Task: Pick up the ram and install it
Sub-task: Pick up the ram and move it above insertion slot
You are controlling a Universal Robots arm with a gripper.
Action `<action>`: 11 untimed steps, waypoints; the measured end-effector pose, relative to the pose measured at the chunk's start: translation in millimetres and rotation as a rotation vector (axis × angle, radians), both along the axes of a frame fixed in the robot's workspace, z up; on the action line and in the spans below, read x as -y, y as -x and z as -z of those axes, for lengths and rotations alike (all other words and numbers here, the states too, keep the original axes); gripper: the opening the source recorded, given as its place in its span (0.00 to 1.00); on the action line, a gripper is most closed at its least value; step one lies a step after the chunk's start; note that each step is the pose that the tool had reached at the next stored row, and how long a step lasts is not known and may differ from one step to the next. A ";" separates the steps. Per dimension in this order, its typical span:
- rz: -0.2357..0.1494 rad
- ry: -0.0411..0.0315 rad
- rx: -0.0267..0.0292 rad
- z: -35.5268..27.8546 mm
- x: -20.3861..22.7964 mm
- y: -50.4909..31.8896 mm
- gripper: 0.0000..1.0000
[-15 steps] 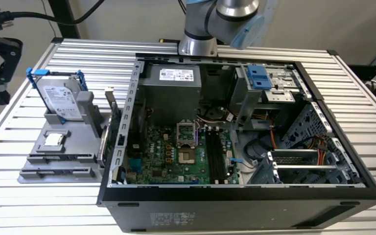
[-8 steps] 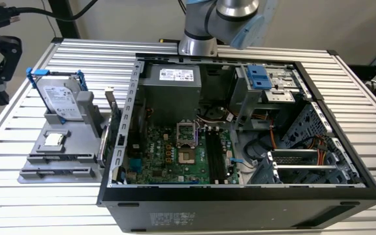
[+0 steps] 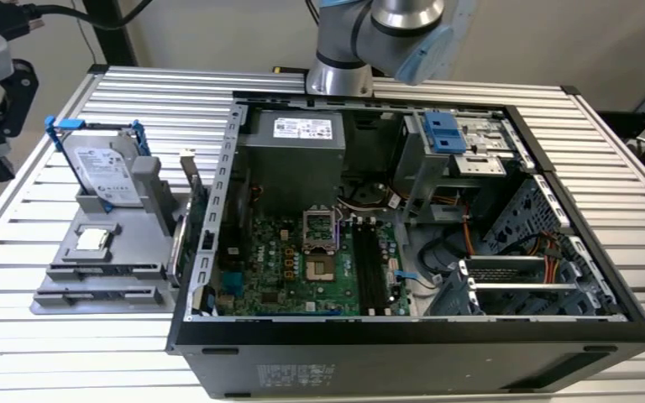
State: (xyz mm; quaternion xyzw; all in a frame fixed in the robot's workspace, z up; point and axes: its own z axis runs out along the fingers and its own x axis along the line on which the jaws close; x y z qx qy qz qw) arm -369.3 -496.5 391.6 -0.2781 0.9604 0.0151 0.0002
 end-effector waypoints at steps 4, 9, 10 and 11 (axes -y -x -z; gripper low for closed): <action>-0.073 0.0004 0.0001 0.0 0.0 0.0 0.00; -0.163 0.0004 0.0000 0.0 0.0 0.0 0.00; -0.180 0.0004 0.0000 0.0 0.0 0.0 0.00; -0.199 0.0003 0.0001 0.0 0.0 0.0 0.00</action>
